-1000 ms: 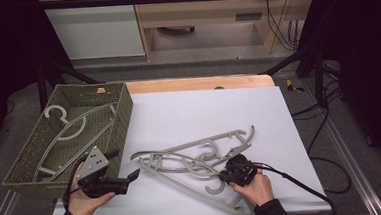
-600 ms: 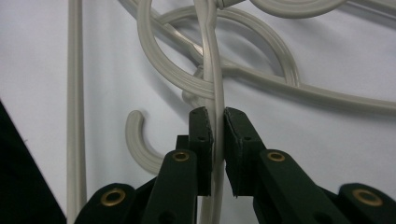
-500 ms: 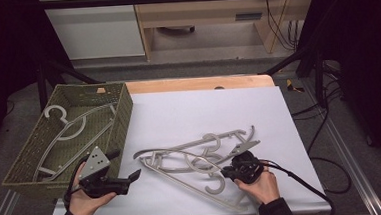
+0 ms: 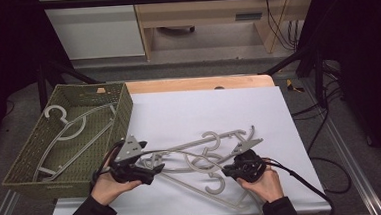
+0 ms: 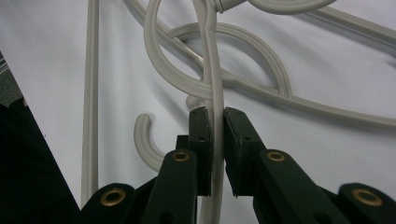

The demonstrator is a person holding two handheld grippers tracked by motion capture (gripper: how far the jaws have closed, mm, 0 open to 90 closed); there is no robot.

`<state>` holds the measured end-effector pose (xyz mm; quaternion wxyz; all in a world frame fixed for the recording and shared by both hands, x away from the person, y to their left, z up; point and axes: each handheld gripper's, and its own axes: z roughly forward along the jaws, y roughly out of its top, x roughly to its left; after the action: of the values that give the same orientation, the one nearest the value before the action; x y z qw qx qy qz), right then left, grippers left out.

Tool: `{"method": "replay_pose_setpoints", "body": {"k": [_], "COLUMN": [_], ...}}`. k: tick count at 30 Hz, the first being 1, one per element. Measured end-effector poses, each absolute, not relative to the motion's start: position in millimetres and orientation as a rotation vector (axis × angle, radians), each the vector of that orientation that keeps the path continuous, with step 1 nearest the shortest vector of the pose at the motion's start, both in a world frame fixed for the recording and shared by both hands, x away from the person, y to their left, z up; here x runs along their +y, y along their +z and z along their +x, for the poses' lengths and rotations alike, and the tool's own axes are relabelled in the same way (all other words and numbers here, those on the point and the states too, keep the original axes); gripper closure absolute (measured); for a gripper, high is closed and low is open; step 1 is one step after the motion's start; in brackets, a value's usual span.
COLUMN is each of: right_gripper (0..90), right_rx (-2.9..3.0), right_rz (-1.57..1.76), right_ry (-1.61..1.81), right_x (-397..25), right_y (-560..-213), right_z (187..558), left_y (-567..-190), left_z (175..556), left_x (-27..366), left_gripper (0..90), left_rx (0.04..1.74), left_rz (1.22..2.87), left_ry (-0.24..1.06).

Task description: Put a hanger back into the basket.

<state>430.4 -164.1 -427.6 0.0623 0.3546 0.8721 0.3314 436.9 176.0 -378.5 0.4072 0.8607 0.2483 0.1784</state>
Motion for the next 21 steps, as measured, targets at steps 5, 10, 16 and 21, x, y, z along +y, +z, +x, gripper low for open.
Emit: {"method": "replay_pose_setpoints", "body": {"k": [5, 10, 16, 21], "right_gripper": [81.9, 81.8, 81.8, 81.7], "right_rx": [2.638, 2.637, 2.64, 2.647], "right_rz": [1.045, 1.046, 1.039, 1.037], "right_ry": [0.992, 0.985, 0.992, 1.002], "right_x": [-165.6, -165.0, -164.5, -163.9], "right_y": [-425.3, -425.6, -426.5, -427.1], "right_z": [430.0, 429.8, 430.1, 430.3], "left_y": [-390.6, -403.5, -420.0, -429.6], "left_z": [454.6, 472.1, 487.7, 498.8], "left_x": [154.3, 144.4, 136.6, 131.4], "left_gripper": [11.9, 16.7, 23.1, 32.4], "left_rx": [0.605, 0.574, 0.51, 0.466], "left_rz": [2.247, 2.33, 2.415, 2.447], "left_ry": [0.429, 0.433, 0.455, 0.477]}}
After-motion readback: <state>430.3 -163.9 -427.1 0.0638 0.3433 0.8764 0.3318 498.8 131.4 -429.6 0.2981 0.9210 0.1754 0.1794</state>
